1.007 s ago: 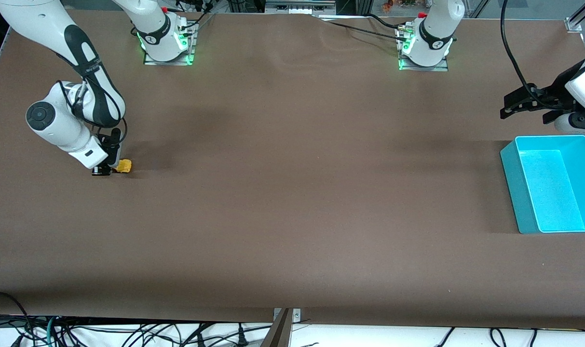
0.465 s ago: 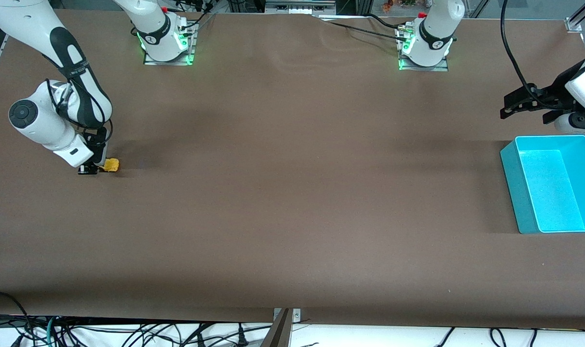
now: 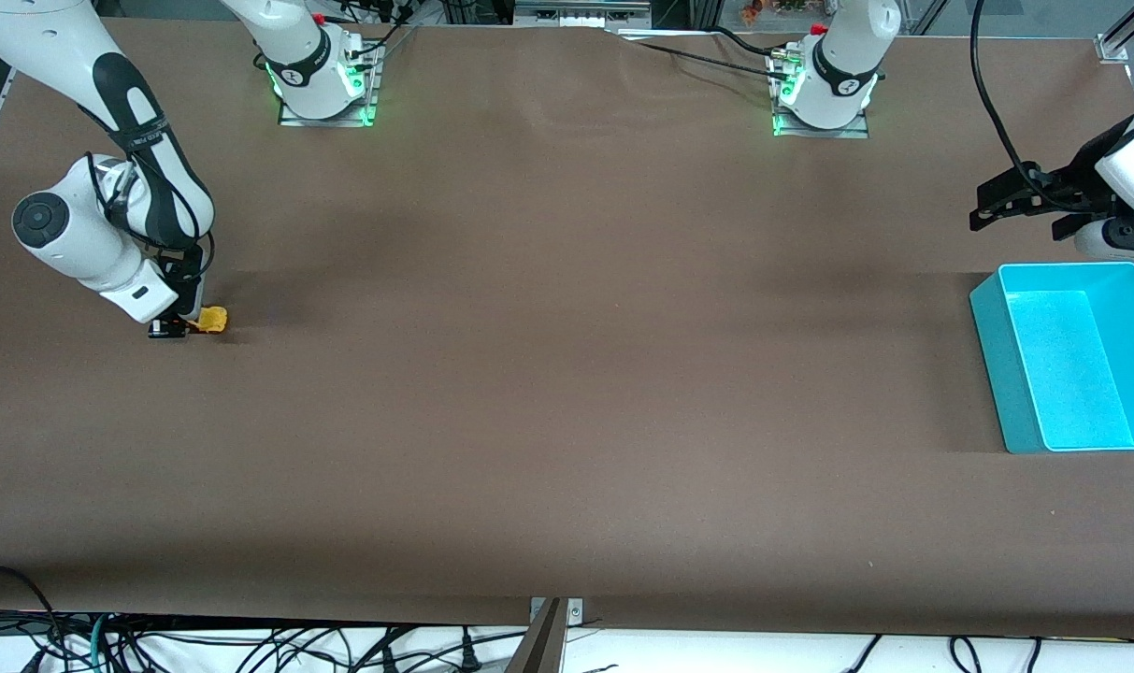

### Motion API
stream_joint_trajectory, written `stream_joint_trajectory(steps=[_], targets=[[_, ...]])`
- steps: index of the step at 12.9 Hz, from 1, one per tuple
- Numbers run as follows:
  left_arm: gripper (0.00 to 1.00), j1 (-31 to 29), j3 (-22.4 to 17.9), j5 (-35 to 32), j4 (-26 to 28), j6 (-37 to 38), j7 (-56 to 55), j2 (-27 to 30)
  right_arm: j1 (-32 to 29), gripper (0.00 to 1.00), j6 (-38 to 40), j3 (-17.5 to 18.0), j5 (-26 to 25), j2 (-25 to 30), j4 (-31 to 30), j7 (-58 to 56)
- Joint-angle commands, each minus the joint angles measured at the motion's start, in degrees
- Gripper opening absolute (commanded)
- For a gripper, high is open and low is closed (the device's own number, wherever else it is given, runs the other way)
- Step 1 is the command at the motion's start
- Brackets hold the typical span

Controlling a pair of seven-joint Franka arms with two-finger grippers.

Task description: Wind and store yellow beetle car

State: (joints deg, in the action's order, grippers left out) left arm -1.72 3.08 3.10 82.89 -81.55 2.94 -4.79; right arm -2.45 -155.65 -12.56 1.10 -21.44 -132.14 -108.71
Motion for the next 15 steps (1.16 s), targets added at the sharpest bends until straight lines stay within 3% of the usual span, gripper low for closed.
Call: stream_joint_trajectory(steps=[1, 2, 6, 9, 12, 15], targets=[[1.00, -0.56, 0.17, 1.03, -0.80, -0.10, 0.84, -0.22, -1.33, 0.49, -0.27, -0.18, 0.13, -4.05, -0.58, -1.94], [1.00, -0.56, 0.17, 1.03, -0.80, -0.10, 0.84, -0.22, -1.68, 0.98, 0.34, -0.27, 0.65, -3.09, -0.58, -1.60], [1.00, -0.56, 0.17, 1.03, -0.80, -0.10, 0.84, -0.22, -1.42, 1.00, 9.12, 0.26, 0.57, 4.30, 0.91, 1.66], [1.00, -0.56, 0.17, 1.03, -0.80, -0.10, 0.84, -0.22, -1.33, 1.00, 14.91, 0.43, 0.48, 5.18, 3.89, 2.10], [1.00, -0.56, 0.17, 1.12, -0.80, -0.10, 0.84, -0.22, -1.07, 1.00, 22.56, 1.22, 0.57, 4.75, 11.18, 2.54], [1.00, -0.73, 0.17, 1.29, -0.80, -0.10, 0.75, -0.30, 1.30, 1.00, 23.28, 1.22, 0.48, 3.69, 15.33, 13.31]])
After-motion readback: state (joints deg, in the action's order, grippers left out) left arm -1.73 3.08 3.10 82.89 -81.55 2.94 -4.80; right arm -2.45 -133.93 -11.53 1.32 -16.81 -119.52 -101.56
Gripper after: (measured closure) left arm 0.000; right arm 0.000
